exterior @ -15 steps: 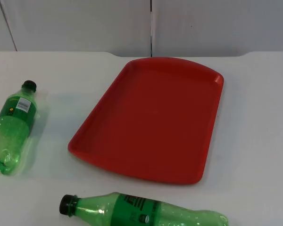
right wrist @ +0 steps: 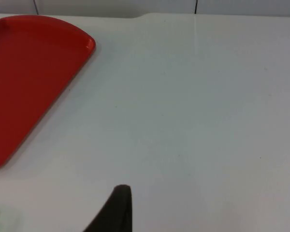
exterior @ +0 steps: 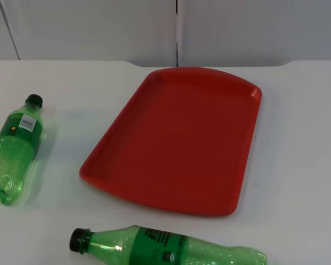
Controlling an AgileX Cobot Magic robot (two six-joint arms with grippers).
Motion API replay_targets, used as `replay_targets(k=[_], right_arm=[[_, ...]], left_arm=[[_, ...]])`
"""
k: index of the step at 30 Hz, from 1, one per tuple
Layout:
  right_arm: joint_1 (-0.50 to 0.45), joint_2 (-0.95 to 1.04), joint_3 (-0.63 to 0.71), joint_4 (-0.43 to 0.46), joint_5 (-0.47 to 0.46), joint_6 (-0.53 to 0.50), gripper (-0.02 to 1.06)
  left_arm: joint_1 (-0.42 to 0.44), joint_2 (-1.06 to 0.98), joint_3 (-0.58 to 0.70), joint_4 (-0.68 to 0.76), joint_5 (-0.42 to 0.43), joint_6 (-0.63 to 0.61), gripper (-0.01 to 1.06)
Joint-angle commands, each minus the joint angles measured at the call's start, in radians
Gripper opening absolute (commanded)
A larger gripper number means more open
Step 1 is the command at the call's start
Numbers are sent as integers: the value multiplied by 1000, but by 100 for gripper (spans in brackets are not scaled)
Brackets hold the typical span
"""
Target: Place the bottle upright on the tray.
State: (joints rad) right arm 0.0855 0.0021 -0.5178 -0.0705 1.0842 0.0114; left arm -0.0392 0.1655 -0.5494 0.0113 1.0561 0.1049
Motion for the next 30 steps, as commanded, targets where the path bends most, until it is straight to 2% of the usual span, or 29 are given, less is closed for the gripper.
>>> replay_targets(k=[1,15,22,30], right_arm=[[-5,-2,2,2,-9,0,105],[-5,-2,2,2,-9,0,105],[-5,-2,2,2,-9,0,105],[-5,-2,2,2,-9,0,105]], left_arm=[[3,18,-8,-11,-16,-15,105],[3,171,-8,-37,-101,-17,105],[3,315,-8,-63,-212,-17,105],[3,501,-51,-80,-275,-17,105]])
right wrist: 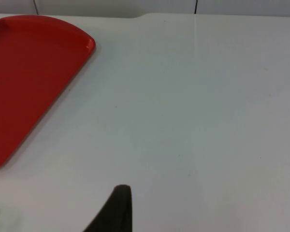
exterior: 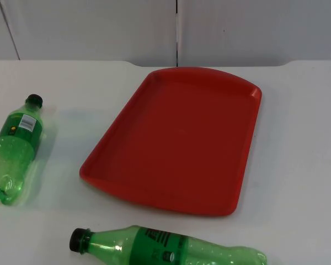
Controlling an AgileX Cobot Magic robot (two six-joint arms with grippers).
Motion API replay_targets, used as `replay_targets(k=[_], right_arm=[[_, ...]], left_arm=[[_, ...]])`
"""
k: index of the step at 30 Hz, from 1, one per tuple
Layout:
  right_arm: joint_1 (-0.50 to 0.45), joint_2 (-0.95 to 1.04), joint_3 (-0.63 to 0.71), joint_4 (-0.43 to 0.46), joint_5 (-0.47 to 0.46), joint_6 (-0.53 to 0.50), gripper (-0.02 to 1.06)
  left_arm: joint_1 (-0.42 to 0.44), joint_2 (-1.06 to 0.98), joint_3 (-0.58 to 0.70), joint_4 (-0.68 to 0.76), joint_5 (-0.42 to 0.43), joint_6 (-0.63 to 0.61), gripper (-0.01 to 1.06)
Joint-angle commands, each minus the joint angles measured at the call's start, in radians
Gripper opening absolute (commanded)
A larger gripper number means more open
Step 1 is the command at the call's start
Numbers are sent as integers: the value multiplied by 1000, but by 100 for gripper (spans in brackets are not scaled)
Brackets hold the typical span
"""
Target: Place the bottle upright on the tray.
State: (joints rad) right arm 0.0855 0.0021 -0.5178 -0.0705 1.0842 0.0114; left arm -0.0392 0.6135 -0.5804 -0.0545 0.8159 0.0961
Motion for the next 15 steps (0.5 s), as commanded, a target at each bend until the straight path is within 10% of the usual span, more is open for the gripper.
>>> replay_targets(k=[1,15], right_arm=[[-5,-2,2,2,-9,0,105],[-5,-2,2,2,-9,0,105]], left_arm=[[3,53,-20,-14,-35,-8,105],[3,372,-163,-12,-134,3,105]])
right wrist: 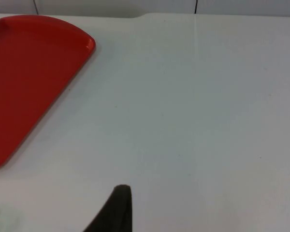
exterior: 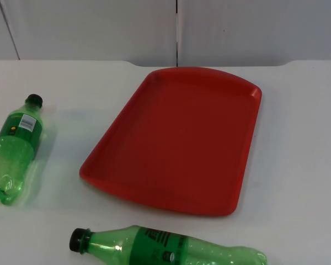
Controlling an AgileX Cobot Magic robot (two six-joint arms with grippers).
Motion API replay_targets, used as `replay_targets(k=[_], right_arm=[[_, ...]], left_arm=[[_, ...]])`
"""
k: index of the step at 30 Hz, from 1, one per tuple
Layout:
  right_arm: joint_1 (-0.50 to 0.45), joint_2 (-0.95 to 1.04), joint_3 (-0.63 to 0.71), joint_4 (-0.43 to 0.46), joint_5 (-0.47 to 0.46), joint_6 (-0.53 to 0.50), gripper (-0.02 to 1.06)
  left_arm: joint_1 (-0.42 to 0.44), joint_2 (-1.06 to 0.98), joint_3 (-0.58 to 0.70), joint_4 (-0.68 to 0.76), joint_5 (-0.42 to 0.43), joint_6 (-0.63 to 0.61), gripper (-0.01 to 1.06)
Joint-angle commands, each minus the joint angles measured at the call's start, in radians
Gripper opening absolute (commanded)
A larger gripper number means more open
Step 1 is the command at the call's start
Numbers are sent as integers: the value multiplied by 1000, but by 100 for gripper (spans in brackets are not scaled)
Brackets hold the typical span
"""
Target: Place the bottle upright on the tray.
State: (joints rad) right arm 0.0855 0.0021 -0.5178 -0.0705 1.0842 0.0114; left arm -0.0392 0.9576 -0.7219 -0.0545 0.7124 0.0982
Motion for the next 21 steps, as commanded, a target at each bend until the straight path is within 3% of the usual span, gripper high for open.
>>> replay_targets(k=[1,21], right_arm=[[-5,-2,2,2,-9,0,105],[-5,-2,2,2,-9,0,105]], left_arm=[[3,52,-32,-12,-42,1,105],[4,459,-282,-12,-80,3,105]])
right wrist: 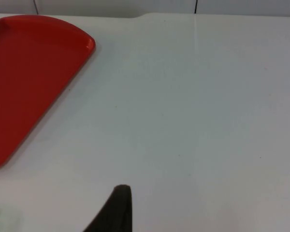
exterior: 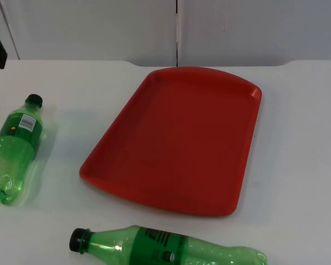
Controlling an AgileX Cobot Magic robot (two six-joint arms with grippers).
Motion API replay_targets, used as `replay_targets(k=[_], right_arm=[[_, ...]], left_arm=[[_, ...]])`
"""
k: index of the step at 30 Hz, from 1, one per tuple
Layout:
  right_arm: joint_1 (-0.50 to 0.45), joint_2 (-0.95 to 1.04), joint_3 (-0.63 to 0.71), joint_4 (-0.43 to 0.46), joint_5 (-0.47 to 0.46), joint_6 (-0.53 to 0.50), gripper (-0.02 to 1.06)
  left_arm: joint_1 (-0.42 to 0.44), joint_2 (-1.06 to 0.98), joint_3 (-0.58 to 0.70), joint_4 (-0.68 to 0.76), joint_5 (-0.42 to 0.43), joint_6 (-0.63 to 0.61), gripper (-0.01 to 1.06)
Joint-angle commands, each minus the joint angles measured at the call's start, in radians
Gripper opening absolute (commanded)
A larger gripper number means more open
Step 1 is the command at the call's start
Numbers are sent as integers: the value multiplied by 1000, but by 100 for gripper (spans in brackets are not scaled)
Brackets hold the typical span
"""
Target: Place the bottle upright on the tray.
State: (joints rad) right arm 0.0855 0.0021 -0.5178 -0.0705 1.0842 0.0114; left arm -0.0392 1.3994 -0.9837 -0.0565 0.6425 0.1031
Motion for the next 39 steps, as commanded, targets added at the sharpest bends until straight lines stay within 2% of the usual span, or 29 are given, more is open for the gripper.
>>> replay_targets(k=[1,13,16,21,27,35,39], right_arm=[[-5,-2,2,2,-9,0,105],[-5,-2,2,2,-9,0,105],[-5,-2,2,2,-9,0,105],[-5,-2,2,2,-9,0,105],[-5,-2,2,2,-9,0,105],[-5,-2,2,2,-9,0,105],[-5,-2,2,2,-9,0,105]], left_arm=[[4,45,-39,-10,-10,-2,105],[5,296,-228,-10,15,-2,105],[5,382,-299,-10,52,-2,105],[5,453,-347,-10,59,-2,105],[9,507,-378,-9,62,-2,105],[84,575,-393,-66,73,21,105],[90,608,-398,-66,83,31,105]])
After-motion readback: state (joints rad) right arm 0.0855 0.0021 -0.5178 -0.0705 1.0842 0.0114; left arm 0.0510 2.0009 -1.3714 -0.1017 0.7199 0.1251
